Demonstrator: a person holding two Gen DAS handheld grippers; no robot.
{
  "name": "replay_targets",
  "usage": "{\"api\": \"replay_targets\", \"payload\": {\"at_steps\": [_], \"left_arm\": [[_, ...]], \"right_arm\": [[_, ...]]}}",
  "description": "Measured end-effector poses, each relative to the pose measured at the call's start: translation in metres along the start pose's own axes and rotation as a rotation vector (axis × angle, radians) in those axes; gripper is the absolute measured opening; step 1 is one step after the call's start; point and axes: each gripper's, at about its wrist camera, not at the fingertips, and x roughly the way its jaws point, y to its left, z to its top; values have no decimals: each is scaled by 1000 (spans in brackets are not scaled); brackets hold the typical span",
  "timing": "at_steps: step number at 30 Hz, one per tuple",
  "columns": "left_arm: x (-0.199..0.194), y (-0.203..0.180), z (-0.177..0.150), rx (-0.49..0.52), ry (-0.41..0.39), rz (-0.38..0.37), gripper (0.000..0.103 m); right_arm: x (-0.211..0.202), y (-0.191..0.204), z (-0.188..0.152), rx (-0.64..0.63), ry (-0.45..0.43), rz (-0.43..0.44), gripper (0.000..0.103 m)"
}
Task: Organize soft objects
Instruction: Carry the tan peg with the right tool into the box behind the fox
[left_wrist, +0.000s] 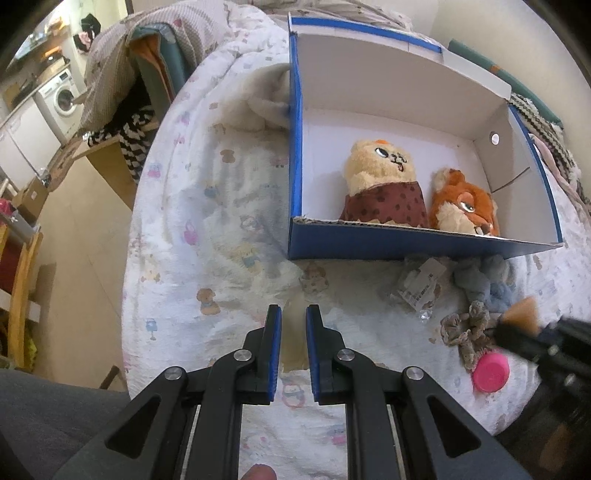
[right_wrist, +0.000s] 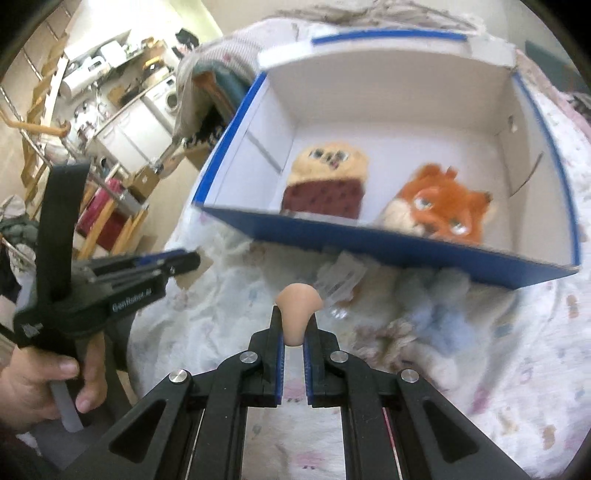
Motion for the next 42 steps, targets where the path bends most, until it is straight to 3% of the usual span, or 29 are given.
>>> {"api": "replay_targets", "payload": {"at_steps": [9,17,24,33,37,42], "left_arm": [[-7,1,2,-3,-37,60,12],[-39,-1,22,-11,-164,116,12],[-44,-14,44,-12,-191,98,12],[-45,-44,85,37,-236,89,12],[-45,-56,99,25,-217,51,12],[-37,-78,107,79,-227,77,12]], "right_arm": [[-37,-24,12,85,-159,-2,10],[-51,-49,30,142,-251,-14,10],[-43,-68,38,220,-256,-9,10],[-39,-77,74,175,-299,-36,10],[-25,-92,88,210,-272,-21,10],[-2,-105,101,212,-221,-51,10]]}}
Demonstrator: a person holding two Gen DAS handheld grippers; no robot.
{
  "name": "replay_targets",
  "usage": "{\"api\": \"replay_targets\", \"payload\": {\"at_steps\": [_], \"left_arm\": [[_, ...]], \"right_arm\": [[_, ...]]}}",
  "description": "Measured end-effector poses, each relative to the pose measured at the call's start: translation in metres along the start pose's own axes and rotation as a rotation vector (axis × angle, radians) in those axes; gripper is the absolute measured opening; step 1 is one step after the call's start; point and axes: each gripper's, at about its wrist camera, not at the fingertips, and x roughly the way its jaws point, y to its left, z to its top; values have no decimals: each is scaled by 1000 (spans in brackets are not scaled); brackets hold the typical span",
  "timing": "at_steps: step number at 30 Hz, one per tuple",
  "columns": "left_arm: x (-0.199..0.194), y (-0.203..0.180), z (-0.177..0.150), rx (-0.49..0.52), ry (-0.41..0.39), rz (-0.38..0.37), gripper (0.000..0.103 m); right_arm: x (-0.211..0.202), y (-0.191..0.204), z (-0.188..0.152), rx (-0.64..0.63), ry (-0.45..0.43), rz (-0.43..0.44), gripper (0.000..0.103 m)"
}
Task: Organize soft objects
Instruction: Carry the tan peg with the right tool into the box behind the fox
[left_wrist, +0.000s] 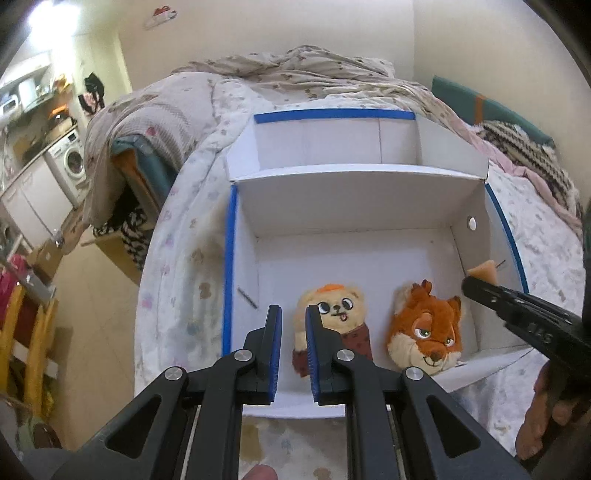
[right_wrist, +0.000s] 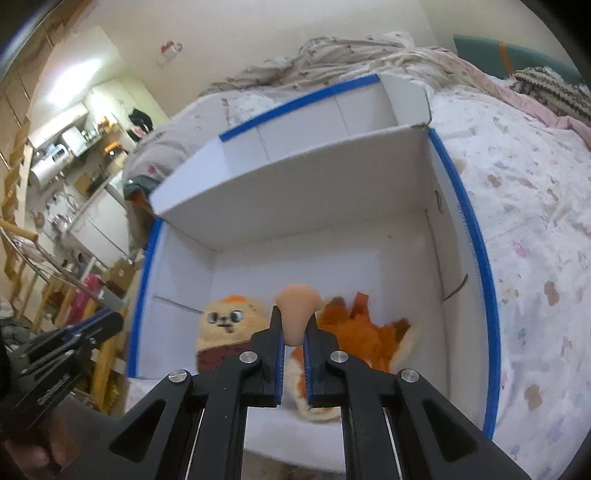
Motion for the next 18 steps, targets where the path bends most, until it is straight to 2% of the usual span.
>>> {"api": "replay_targets", "payload": {"at_steps": [6,10,18], "left_arm": [[30,-14,10,25,21,21,12],[64,-18,14,15,89,9,12],[103,-30,16,49,131,40,12]], "right_arm": [[24,-2,-2,-33,63,-65,10],[37,-1,-7,-54,119,-98,10],[43,-7,-10,-53,153,-155,10]]}}
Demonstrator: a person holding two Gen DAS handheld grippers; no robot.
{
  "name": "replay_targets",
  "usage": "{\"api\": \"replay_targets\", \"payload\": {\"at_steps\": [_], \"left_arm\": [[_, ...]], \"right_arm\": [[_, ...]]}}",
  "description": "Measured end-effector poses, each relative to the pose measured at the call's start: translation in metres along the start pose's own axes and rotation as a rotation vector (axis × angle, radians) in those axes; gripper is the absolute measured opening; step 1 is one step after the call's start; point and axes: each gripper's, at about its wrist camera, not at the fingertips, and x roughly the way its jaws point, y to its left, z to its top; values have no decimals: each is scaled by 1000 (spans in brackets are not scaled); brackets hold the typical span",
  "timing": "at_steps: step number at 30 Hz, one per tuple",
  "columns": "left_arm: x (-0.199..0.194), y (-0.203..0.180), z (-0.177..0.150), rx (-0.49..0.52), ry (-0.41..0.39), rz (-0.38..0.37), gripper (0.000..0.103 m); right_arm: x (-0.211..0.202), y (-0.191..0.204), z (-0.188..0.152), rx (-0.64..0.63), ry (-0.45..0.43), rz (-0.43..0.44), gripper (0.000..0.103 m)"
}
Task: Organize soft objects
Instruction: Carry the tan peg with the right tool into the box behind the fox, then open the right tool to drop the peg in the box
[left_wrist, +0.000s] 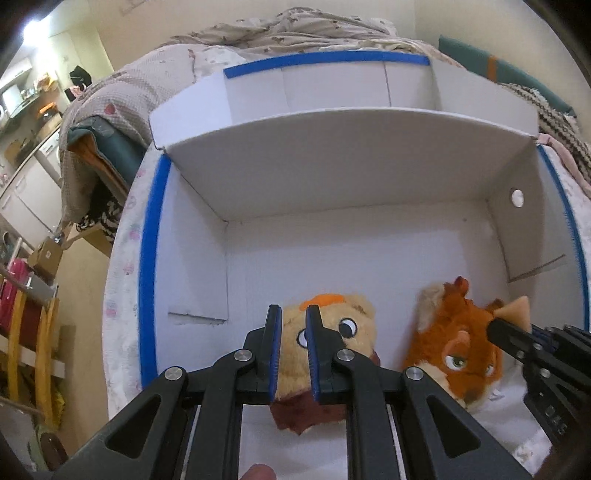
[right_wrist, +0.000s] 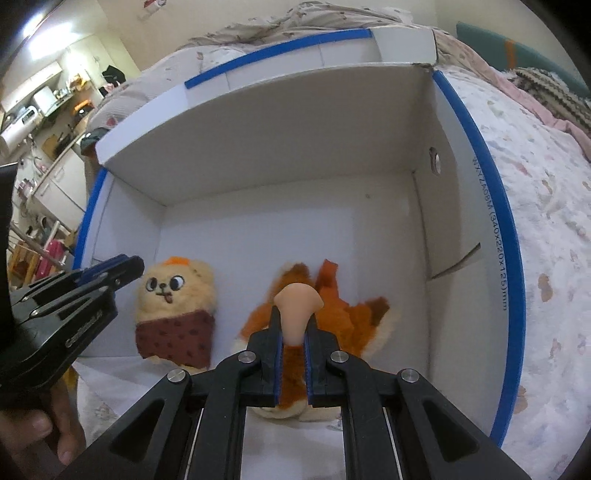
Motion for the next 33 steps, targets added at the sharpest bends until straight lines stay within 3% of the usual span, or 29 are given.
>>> {"api": "replay_targets", "payload": {"at_steps": [10,16,17,19,20,21,27,30,33], "left_arm": [[23,-2,2,6,28,6,12],[17,-2,0,9,26,14,14],[15,-2,0,10,30,13,19],[11,-3,0,10,29,9,34],[7,-2,0,8,21,6,50],[3,0,0,8,13,7,63],[-9,1,-2,42,-15,71,81],[-11,3,-3,35,-16,88,82],[-13,9,-4,7,-15,80,85]], "right_arm": [[10,-3,-1,-6,34,-35,10],[6,-1,1,3,10,14,15],[2,-1,2,4,-10,32,22],[-9,3,3,-4,-59,57,49],[-13,4,3,-7,-82,59,73],[-17,5,3,-8,-105,66,76],[-22,4,3,-4,-127,75,77],[-24,4,3,-7,-126,94,78],[-26,8,1,-25,-130,110,103]]}}
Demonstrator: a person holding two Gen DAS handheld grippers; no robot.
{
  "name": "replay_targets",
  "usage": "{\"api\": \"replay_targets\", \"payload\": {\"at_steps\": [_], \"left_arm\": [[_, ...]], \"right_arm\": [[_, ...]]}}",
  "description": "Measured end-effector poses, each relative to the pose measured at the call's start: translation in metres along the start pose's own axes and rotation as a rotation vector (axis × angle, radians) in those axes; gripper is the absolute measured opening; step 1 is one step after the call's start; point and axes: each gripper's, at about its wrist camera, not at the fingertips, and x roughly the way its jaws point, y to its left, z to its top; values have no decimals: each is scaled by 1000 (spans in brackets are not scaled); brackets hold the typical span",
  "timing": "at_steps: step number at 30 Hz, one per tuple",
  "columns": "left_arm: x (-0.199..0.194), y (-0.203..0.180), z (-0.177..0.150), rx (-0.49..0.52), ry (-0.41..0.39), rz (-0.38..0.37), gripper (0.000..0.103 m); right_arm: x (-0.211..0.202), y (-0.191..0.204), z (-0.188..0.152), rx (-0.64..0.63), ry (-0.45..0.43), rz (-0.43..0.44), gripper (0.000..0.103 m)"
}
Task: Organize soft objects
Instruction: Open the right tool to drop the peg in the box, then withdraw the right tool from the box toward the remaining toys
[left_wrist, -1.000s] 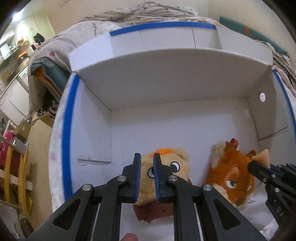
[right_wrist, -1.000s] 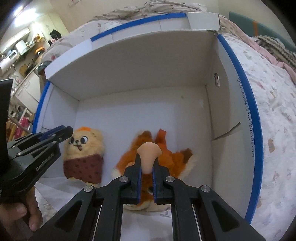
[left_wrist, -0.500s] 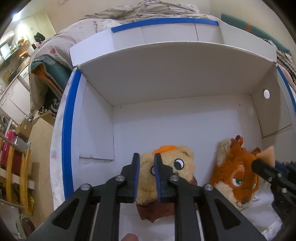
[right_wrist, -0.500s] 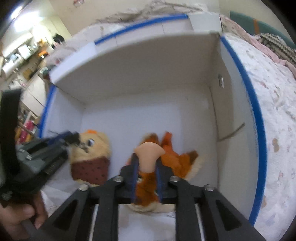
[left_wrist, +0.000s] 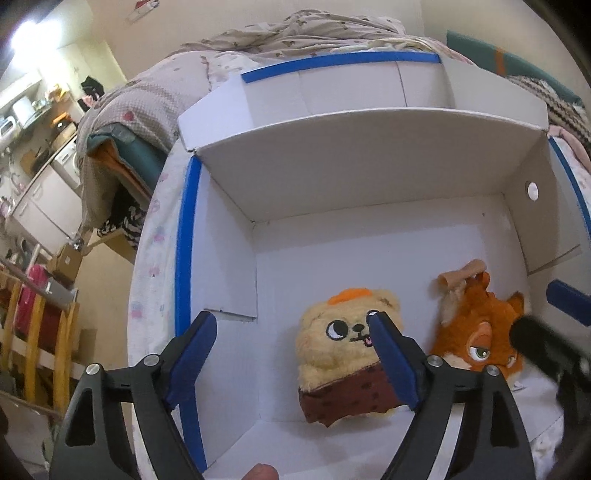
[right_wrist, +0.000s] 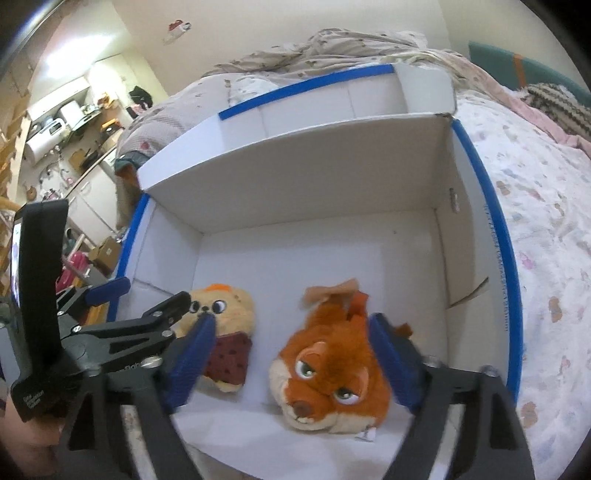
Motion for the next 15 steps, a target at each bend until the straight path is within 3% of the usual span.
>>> {"api": "replay_targets", "payload": {"at_steps": [12,15], "left_arm": [[-25,16,-8,-38,-28,-14,85],[-40,23,-12,-57,-52,-48,86]], "right_arm": [[-29,5,-6,-2,-96,-29,103],[-42,2,-11,28,-109,-28,103]]}}
